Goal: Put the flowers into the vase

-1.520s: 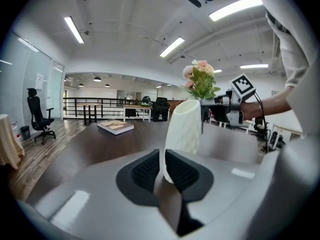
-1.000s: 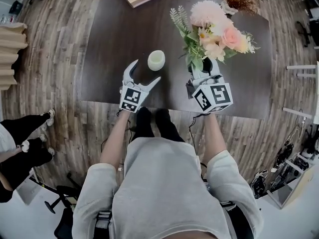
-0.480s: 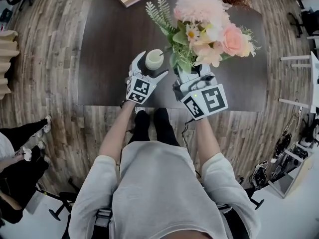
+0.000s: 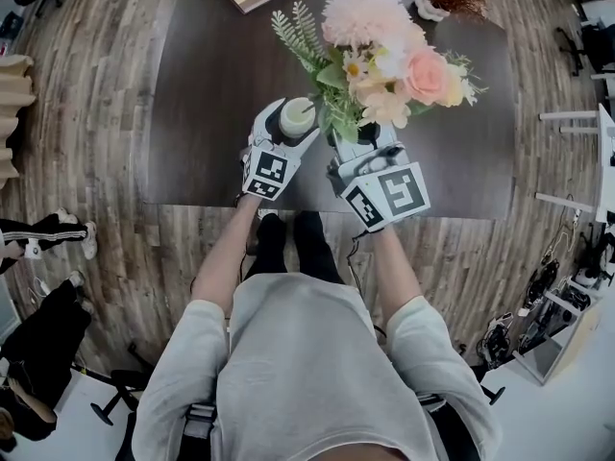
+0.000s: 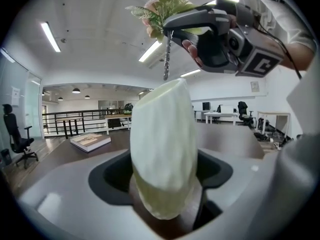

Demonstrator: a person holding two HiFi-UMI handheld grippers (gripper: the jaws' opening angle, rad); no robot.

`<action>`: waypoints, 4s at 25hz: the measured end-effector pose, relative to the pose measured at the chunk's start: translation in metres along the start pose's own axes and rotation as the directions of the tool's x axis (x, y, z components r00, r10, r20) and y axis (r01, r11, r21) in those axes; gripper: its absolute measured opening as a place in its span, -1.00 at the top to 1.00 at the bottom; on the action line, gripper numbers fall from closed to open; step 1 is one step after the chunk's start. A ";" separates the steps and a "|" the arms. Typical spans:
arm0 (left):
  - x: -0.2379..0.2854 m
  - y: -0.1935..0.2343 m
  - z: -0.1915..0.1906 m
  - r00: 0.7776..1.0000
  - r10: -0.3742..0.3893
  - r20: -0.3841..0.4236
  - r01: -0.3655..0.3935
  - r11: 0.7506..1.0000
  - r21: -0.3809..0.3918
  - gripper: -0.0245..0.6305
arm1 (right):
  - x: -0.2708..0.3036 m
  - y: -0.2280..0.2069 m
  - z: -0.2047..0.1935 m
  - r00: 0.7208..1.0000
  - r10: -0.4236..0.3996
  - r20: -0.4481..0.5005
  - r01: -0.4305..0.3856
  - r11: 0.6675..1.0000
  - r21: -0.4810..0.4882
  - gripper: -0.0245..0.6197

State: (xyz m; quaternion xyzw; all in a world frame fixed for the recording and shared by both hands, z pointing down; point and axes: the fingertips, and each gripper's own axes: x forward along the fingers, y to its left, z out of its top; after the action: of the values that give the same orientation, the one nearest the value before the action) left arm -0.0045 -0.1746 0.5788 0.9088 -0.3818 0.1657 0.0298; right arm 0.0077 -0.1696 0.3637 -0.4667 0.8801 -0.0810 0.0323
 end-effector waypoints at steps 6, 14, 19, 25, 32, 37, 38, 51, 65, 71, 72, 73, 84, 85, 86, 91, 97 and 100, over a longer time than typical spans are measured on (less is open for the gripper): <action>0.003 -0.008 0.009 1.000 0.000 0.001 0.000 1.000 -0.003 -0.18 | -0.003 -0.006 -0.013 0.999 0.002 -0.038 -0.002 1.000 0.000 0.83; 0.001 0.009 -0.010 1.000 0.002 0.000 -0.002 1.000 -0.012 -0.18 | 0.013 0.007 -0.075 0.994 -0.002 -0.106 -0.002 0.999 -0.034 0.81; 0.003 0.001 0.001 1.000 0.004 0.003 -0.004 1.000 -0.013 -0.18 | 0.008 0.002 -0.085 0.992 -0.007 -0.124 0.002 0.999 -0.041 0.79; 0.003 0.001 -0.002 1.000 0.004 0.005 -0.004 1.000 -0.009 -0.18 | 0.006 0.002 -0.102 0.989 -0.036 -0.141 0.021 0.994 -0.104 0.72; 0.004 -0.001 0.000 1.000 0.006 0.010 -0.006 1.000 -0.004 -0.17 | 0.005 0.001 -0.122 0.978 -0.046 -0.204 0.019 0.992 -0.129 0.26; 0.002 0.001 0.002 1.000 0.009 0.019 -0.009 1.000 -0.005 -0.18 | 0.003 0.007 -0.125 0.979 -0.046 -0.197 0.021 0.992 -0.124 0.02; 0.001 0.002 0.001 1.000 0.011 0.020 -0.011 1.000 -0.007 -0.18 | 0.004 0.008 -0.128 0.979 -0.037 -0.203 0.015 0.994 -0.110 -0.01; 0.002 0.004 0.000 1.000 -0.014 0.016 0.014 1.000 0.008 -0.18 | 0.011 0.001 -0.151 0.961 -0.001 -0.277 -0.016 0.998 -0.057 -0.09; 0.002 -0.002 -0.008 1.000 -0.020 -0.006 0.020 1.000 0.019 -0.33 | 0.007 -0.006 -0.158 0.954 -0.007 -0.299 -0.011 0.998 -0.059 -0.09; 0.001 -0.004 -0.014 1.000 -0.018 -0.022 0.018 1.000 0.011 -0.34 | 0.007 -0.007 -0.160 0.953 -0.014 -0.303 -0.005 0.998 -0.062 -0.09; 0.000 -0.003 -0.015 1.000 -0.015 -0.021 0.015 1.000 0.009 -0.34 | 0.007 -0.006 -0.160 0.953 -0.015 -0.303 -0.004 0.998 -0.062 -0.09; 0.000 -0.002 -0.015 1.000 -0.012 -0.021 0.013 1.000 0.007 -0.34 | 0.008 -0.006 -0.160 0.953 -0.017 -0.303 -0.003 0.998 -0.063 -0.09; -0.030 0.000 -0.032 0.999 0.036 -0.034 -0.037 0.998 -0.051 -0.18 | 0.004 -0.008 -0.158 0.953 -0.044 -0.299 0.027 0.998 -0.063 -0.07; -0.034 -0.001 -0.033 0.999 0.042 -0.029 -0.044 0.997 -0.056 -0.12 | 0.003 -0.007 -0.159 0.953 -0.049 -0.298 0.032 0.998 -0.063 -0.06; -0.038 -0.002 -0.033 0.999 0.049 -0.021 -0.050 0.997 -0.061 0.01 | 0.002 -0.007 -0.159 0.954 -0.055 -0.295 0.038 0.997 -0.063 -0.05; -0.063 -0.002 -0.026 0.997 0.077 0.022 -0.075 0.993 -0.086 0.53 | -0.016 -0.006 -0.157 0.954 -0.120 -0.273 0.106 0.992 -0.067 0.18; -0.094 -0.008 -0.018 0.996 0.082 0.046 -0.076 0.991 -0.109 0.83 | -0.052 -0.001 -0.155 0.941 -0.221 -0.255 0.215 0.975 -0.051 0.72; -0.105 -0.011 -0.016 0.996 0.071 0.045 -0.066 0.991 -0.117 0.89 | -0.062 0.007 -0.151 0.938 -0.238 -0.252 0.233 0.971 -0.050 0.85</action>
State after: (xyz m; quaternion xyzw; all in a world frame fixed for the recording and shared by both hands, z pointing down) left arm -0.0697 -0.0918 0.5602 0.8957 -0.4223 0.1218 0.0670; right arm 0.0169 -0.0975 0.5100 -0.5544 0.8155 -0.1355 -0.0960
